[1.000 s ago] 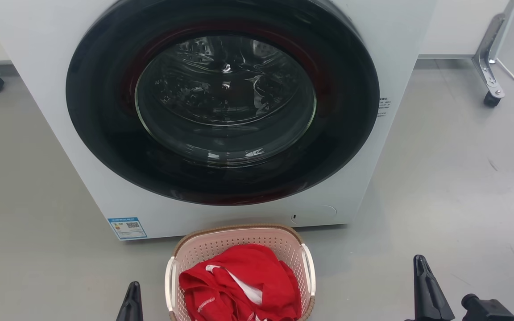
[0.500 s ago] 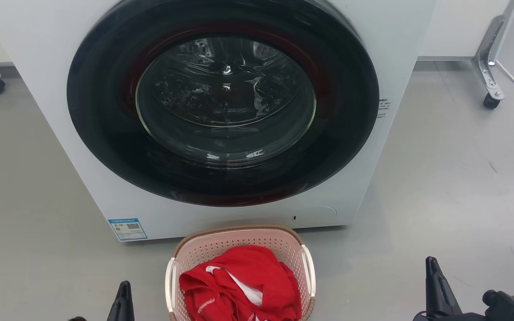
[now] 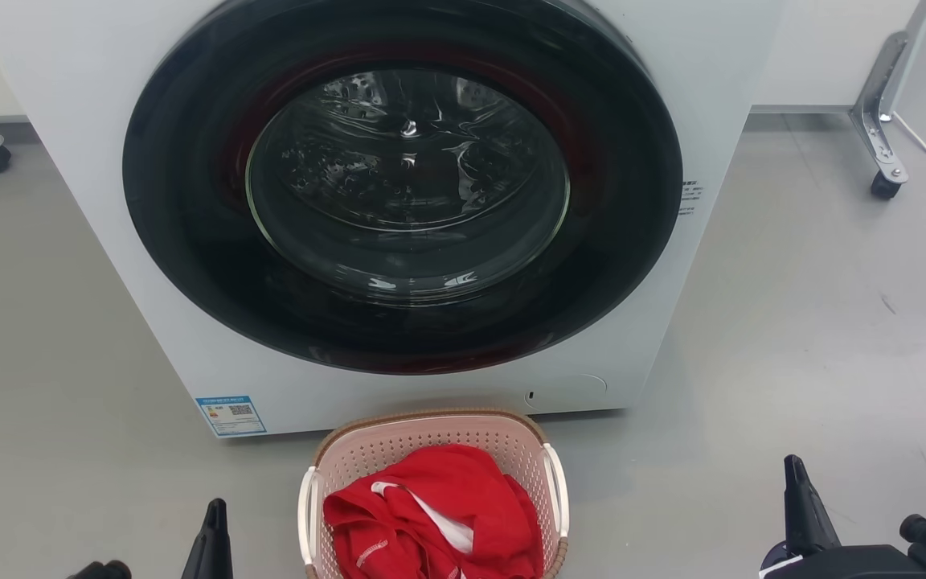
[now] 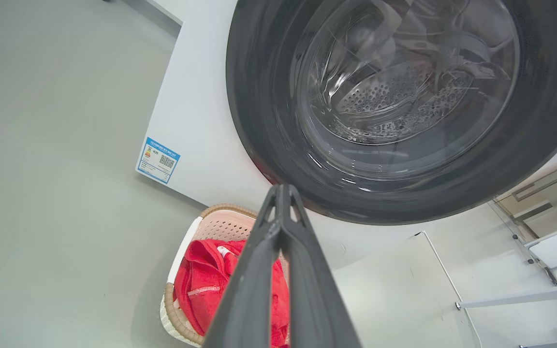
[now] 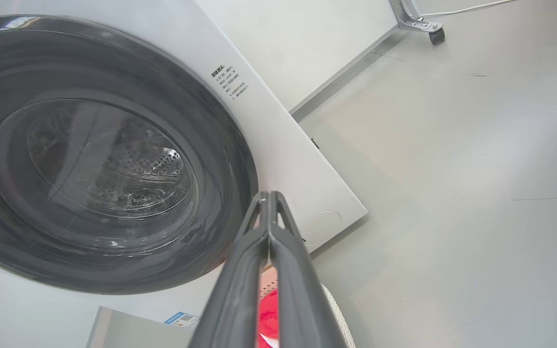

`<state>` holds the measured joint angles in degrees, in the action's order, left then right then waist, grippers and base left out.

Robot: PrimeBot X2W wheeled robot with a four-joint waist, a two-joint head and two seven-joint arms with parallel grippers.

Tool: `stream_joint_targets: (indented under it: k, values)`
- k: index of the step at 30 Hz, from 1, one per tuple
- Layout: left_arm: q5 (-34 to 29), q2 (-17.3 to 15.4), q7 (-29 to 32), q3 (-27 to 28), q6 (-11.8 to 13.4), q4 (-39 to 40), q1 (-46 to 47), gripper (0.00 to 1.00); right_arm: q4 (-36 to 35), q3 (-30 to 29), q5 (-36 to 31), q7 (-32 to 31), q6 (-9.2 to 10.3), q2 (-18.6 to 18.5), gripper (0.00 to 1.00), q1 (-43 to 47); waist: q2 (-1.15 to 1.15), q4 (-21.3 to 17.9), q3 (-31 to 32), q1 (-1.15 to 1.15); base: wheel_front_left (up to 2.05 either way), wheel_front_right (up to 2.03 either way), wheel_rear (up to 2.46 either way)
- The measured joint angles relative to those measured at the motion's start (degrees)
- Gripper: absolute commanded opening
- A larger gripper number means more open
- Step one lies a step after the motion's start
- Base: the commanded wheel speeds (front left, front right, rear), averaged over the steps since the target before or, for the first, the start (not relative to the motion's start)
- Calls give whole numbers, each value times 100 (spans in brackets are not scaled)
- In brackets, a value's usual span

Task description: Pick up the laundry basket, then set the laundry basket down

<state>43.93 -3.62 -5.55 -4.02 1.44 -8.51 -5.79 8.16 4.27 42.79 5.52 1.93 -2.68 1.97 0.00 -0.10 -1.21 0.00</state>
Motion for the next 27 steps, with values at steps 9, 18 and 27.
stream_joint_targets:
  k: [9,18,27]
  values:
    - [725,7,188,159,-104,-125,193,0,152,-182,761,-197,-145,2,0,-73,0,1,18,0,0,0,0]
    - [1557,24,403,319,-277,-250,357,0,316,-385,1596,-400,-279,7,0,-190,0,3,37,0,0,0,0]
    - [2292,36,578,430,-403,-398,459,0,427,-567,2345,-563,-425,10,0,-300,0,5,54,0,0,0,0]
